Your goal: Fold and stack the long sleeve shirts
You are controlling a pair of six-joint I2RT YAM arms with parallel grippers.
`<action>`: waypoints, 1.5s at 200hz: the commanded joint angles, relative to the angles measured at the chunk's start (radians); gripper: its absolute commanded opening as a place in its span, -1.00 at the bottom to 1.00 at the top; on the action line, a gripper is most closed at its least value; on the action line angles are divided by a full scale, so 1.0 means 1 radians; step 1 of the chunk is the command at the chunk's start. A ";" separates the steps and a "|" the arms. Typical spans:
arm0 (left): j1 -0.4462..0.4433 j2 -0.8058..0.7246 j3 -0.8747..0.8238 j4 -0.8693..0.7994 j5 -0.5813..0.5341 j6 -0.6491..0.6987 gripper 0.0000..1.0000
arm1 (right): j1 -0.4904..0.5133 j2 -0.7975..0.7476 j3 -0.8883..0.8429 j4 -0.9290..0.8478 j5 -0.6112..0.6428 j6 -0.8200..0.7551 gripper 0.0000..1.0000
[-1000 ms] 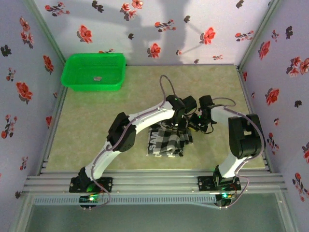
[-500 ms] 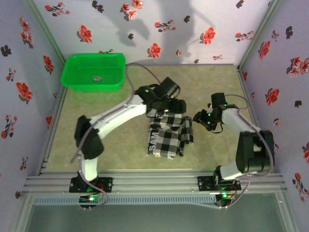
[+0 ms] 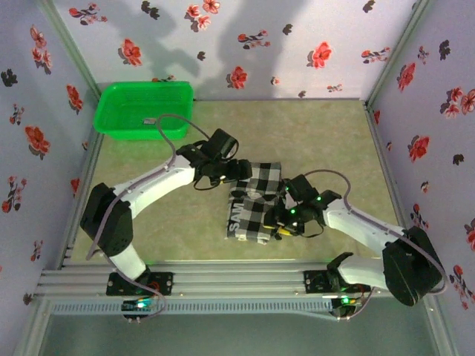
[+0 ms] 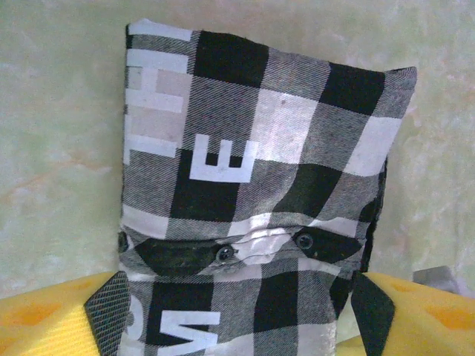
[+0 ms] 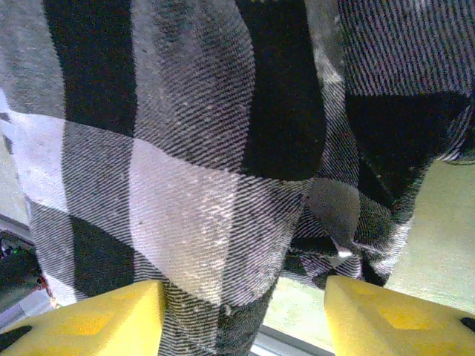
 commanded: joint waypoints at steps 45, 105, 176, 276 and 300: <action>-0.033 0.069 -0.048 0.167 0.025 -0.071 0.62 | 0.052 0.083 0.096 -0.006 0.055 0.001 -0.53; -0.104 0.151 -0.052 0.203 0.009 -0.123 0.61 | 0.000 0.100 0.249 -0.235 0.147 -0.160 -0.77; -0.143 0.212 -0.053 0.233 -0.003 -0.139 0.61 | -0.061 0.140 0.153 -0.179 0.178 -0.200 -0.77; -0.149 0.098 -0.131 0.285 0.002 -0.168 0.63 | -0.160 0.141 0.270 -0.209 0.313 -0.254 -0.03; -0.153 0.017 -0.127 0.233 0.000 -0.165 0.66 | -0.194 0.071 0.360 -0.294 0.327 -0.256 0.18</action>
